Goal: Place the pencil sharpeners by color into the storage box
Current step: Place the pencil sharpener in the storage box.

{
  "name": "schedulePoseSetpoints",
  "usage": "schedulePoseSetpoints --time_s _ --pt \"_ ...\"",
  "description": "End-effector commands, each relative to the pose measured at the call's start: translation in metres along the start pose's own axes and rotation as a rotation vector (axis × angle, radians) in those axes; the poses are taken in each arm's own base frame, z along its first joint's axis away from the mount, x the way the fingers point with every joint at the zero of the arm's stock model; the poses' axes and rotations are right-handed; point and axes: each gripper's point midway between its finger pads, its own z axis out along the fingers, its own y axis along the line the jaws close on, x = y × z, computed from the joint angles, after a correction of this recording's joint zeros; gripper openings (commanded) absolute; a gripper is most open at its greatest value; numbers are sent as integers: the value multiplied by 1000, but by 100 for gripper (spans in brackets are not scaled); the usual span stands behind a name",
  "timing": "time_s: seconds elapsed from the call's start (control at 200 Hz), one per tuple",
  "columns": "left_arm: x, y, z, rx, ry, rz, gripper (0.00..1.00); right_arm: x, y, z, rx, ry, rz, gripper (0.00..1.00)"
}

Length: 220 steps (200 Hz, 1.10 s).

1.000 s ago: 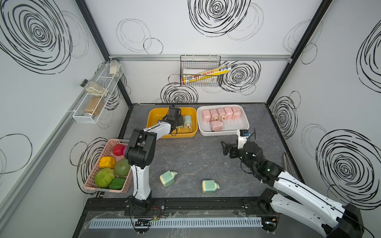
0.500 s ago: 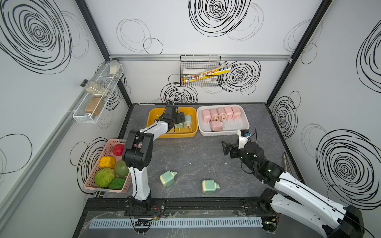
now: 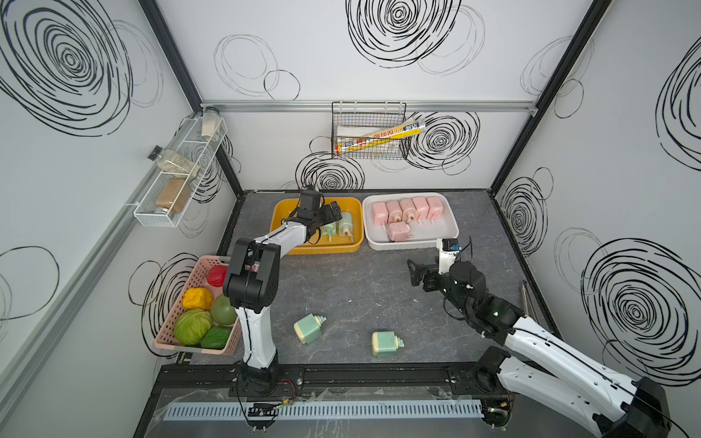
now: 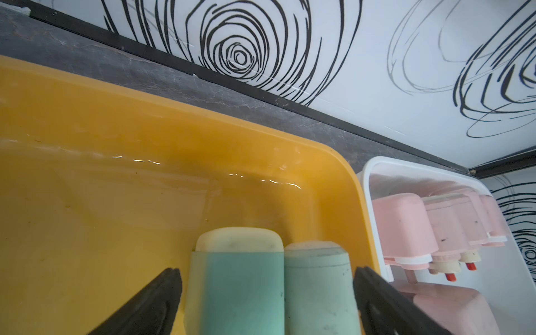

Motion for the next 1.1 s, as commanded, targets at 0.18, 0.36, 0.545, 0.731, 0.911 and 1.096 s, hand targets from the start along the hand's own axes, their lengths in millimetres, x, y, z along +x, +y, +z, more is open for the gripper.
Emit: schedulePoseSetpoints --time_s 0.18,0.36,0.545,0.731,0.911,1.096 --pt "-6 -6 5 29 -27 -37 99 -4 0 -2 0 -9 6 100" --pt "-3 10 11 -17 -17 -69 99 -3 0 -2 -1 -6 3 100" --pt "11 5 17 14 17 -71 99 -3 0 -2 -2 -7 -1 100" --pt "14 2 18 36 28 -71 99 -3 1 -2 -6 -4 -5 100" --pt "18 2 18 60 42 -82 99 4 10 -3 -59 37 -81 100" --pt "20 3 19 71 49 -97 99 20 22 -6 -142 123 -157 100"
